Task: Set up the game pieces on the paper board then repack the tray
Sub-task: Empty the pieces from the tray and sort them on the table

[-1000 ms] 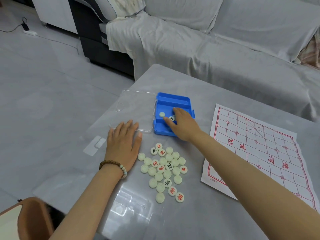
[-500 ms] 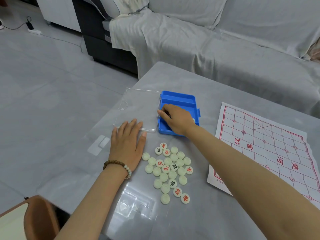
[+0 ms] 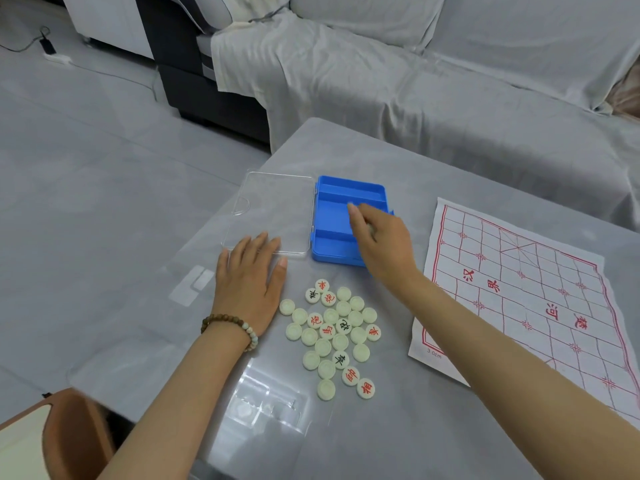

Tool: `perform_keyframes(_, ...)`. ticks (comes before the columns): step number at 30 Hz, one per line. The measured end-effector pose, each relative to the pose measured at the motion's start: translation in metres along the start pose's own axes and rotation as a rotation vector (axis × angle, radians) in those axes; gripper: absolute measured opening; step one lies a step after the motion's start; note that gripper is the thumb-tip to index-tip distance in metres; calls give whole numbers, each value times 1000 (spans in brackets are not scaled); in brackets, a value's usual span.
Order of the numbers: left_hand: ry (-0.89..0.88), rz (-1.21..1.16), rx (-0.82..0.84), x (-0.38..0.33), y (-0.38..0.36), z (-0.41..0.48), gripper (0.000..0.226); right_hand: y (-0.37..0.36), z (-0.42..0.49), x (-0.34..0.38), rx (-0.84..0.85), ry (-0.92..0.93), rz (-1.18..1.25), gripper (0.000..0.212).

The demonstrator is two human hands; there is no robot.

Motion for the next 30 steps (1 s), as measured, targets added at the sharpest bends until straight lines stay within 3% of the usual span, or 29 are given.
perform_keyframes(6, 0, 1, -7, -2, 2, 0, 52, -16, -72, -16, 294, 24, -203, 31)
perform_keyframes(11, 5, 17, 2, -2, 1, 1, 47, -16, -77, -24, 326, -3, -126, 16)
perform_keyframes(14, 3, 6, -8, -3, 3, 0, 46, -7, -88, -24, 394, -51, -59, 35)
perform_keyframes(18, 3, 27, 3, -3, 3, 0, 47, -16, -121, -30, 606, -66, -180, 62)
perform_keyframes(30, -6, 27, -1, -4, 6, 0, 45, -25, -129, -24, 639, -58, -286, 64)
Point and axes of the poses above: each hand's wrist, its own z-axis towards the middle knuckle, its own y-axis out of the back of the hand, x = y × z, the point moved 10 cm from there along z, towards the middle knuckle, and after that the axes turned 7 degrees about z, right-handed, at the moved point
